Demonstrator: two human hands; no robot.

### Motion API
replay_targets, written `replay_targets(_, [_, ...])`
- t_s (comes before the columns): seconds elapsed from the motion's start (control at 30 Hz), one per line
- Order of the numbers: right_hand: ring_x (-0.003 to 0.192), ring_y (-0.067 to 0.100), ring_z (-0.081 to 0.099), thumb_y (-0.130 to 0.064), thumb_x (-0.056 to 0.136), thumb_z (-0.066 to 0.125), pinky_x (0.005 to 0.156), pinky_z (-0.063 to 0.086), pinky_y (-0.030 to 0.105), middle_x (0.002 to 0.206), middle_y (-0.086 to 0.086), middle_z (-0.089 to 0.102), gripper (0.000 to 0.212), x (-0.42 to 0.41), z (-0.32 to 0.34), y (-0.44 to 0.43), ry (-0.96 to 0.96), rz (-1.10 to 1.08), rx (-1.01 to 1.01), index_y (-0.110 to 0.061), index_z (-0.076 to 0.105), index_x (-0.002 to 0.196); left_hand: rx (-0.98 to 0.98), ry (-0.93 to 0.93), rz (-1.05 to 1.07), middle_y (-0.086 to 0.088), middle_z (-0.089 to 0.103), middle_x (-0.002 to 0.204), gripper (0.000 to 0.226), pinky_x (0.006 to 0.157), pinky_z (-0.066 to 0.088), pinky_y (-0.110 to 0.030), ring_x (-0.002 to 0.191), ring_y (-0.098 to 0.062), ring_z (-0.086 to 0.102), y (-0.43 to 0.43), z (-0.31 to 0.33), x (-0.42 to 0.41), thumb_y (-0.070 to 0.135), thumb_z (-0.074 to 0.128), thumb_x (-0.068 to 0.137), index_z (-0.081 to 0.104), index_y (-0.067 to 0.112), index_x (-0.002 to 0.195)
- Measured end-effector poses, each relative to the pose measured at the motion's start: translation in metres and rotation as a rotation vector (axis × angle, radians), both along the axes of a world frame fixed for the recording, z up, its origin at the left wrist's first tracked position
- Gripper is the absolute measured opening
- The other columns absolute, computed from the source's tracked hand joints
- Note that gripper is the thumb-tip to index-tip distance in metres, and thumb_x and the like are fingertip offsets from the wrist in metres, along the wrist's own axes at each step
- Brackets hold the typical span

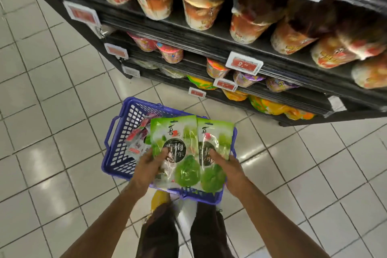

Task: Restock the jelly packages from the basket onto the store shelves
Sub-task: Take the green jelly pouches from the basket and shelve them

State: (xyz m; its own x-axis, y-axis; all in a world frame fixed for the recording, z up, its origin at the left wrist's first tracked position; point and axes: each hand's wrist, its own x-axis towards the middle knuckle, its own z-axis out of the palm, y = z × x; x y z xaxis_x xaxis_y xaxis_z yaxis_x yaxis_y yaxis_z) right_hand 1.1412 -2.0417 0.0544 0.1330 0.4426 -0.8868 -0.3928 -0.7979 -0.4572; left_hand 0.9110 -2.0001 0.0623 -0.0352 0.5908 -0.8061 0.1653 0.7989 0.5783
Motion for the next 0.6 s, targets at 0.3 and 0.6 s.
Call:
replay_targets(0.3, [0.105,0.028,0.069,-0.046,0.09,0.051,0.094,0.052,0.05,0.116,0.012,0.072,0.045,0.0,0.243,0.052,0.139,-0.229,0.317,-0.016,0.072,0.117,0.33,-0.076,-0.084,-0.002,0.077,0.099,0.018,0.087,0.057,-0.041,0.098,-0.024,0.071,0.079,0.231,0.003,0.037,0.072,0.085,0.073,0.026,0.099])
replay_targets(0.6, [0.069,-0.02,0.063,-0.07,0.071,0.068,0.051,0.047,0.003,0.077,-0.039,0.067,0.01,0.003,0.518,0.05,-0.374,-0.303,0.763,-0.062,0.07,0.076,0.79,-0.348,-0.311,0.014,0.075,0.103,0.026,0.071,0.053,-0.016,0.096,-0.004,0.071,0.107,0.509,0.03,0.05,0.071,0.074,0.072,0.046,0.099])
